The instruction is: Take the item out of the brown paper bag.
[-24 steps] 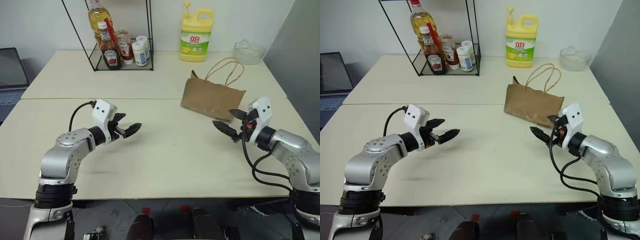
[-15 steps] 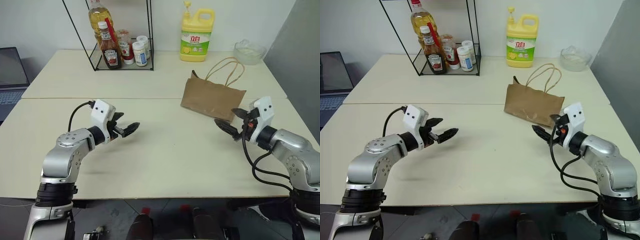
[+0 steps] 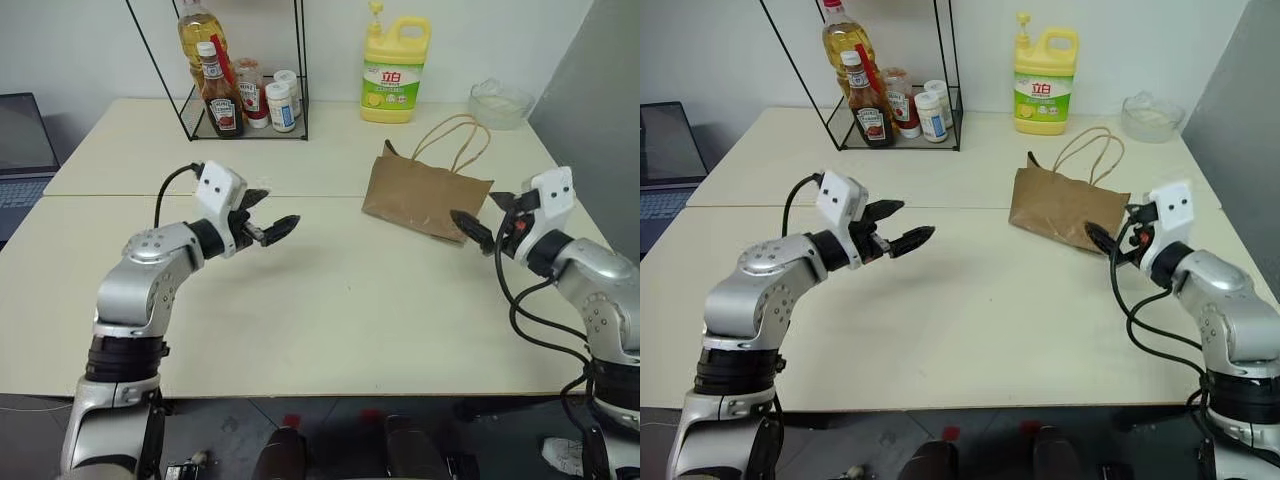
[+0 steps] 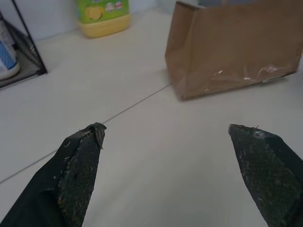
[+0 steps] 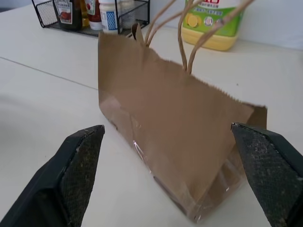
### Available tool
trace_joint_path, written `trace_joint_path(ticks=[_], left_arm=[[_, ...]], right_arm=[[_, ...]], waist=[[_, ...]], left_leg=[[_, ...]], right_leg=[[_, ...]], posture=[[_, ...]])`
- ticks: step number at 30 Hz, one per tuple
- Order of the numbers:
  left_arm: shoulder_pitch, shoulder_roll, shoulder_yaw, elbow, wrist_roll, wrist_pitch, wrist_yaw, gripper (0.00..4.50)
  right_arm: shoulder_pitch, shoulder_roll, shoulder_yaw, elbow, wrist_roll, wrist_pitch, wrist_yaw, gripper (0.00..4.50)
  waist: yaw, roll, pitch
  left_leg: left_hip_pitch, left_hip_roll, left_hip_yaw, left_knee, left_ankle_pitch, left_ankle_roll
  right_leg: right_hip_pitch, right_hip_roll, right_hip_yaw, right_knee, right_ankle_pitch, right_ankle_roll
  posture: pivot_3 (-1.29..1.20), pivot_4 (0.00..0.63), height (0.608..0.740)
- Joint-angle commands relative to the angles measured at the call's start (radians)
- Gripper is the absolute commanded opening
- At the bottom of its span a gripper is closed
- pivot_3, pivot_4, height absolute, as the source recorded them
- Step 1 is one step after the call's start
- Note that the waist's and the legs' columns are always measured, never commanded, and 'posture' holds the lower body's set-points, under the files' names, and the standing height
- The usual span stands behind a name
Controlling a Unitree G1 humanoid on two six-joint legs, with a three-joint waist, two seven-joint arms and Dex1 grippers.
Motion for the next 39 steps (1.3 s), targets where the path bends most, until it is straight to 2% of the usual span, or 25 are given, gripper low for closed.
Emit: trace_joint_path(ticks=[1, 6, 10, 16, 23, 29, 38, 39], left_arm=[[-0.095, -0.004, -0.014, -0.034, -0.056, 0.034, -0.052, 4.44], [-0.206, -0.021, -0.012, -0.004, -0.106, 0.077, -0.085, 4.44], [-0.239, -0.018, -0.014, -0.007, -0.138, 0.111, -0.111, 4.44], [-0.233, 0.014, -0.027, -0.034, -0.149, 0.145, -0.151, 4.44], [-0.211, 0.018, -0.007, -0.064, -0.165, 0.158, -0.129, 4.44], [-0.180, 0.017, 0.056, -0.099, -0.206, 0.187, -0.087, 4.44], [-0.145, 0.043, 0.084, -0.147, -0.229, 0.207, -0.047, 4.44], [-0.143, 0.043, 0.086, -0.151, -0.231, 0.209, -0.042, 4.48]], right_arm=[[-0.074, 0.000, -0.031, 0.043, 0.021, 0.006, -0.008, 4.50], [-0.188, 0.017, -0.012, 0.153, 0.017, 0.003, 0.000, 4.50], [-0.285, 0.041, 0.027, 0.268, -0.019, -0.028, 0.003, 4.50], [-0.433, 0.101, 0.075, 0.468, -0.055, -0.084, 0.016, 4.50], [-0.612, 0.169, 0.074, 0.753, -0.063, -0.154, 0.066, 4.50], [-0.702, 0.198, 0.081, 0.931, -0.078, -0.223, 0.125, 4.50], [-0.817, 0.253, 0.070, 1.178, -0.129, -0.356, 0.153, 4.50], [-0.829, 0.258, 0.066, 1.201, -0.131, -0.370, 0.155, 4.33]], waist=[[-0.001, 0.000, 0.000], [-0.004, 0.000, 0.000], [-0.007, 0.001, 0.000], [-0.013, 0.001, 0.001], [-0.025, 0.002, 0.001], [-0.035, 0.002, 0.001], [-0.042, 0.002, 0.002], [-0.042, 0.002, 0.002]], left_leg=[[-0.001, 0.000, 0.000, 0.000, 0.000, 0.000], [-0.001, 0.000, -0.001, 0.001, 0.000, 0.000], [-0.001, 0.000, 0.000, 0.000, 0.000, 0.000], [-0.002, 0.000, -0.001, 0.000, 0.001, -0.002], [-0.006, -0.001, -0.001, 0.001, 0.002, -0.004], [-0.008, -0.001, -0.002, 0.001, 0.002, -0.004], [-0.008, -0.001, -0.001, 0.001, 0.003, -0.004], [-0.008, -0.001, -0.001, 0.001, 0.003, -0.004]], right_leg=[[0.000, 0.000, 0.000, 0.000, 0.000, 0.000], [0.000, 0.000, -0.001, 0.000, 0.000, 0.000], [-0.001, 0.000, 0.000, 0.000, 0.000, 0.000], [-0.002, 0.000, -0.001, 0.000, 0.000, 0.000], [-0.005, 0.000, -0.001, 0.002, 0.000, 0.000], [-0.008, -0.001, -0.001, 0.002, 0.000, -0.001], [-0.010, -0.001, 0.000, 0.004, 0.000, -0.001], [-0.010, -0.001, 0.000, 0.004, 0.000, -0.001]], posture=[[0.00, 0.150, 0.740], [0.00, 0.150, 0.740], [0.00, 0.150, 0.740], [0.00, 0.150, 0.740], [0.00, 0.150, 0.740], [0.00, 0.150, 0.740], [0.00, 0.150, 0.740], [0.00, 0.150, 0.740]])
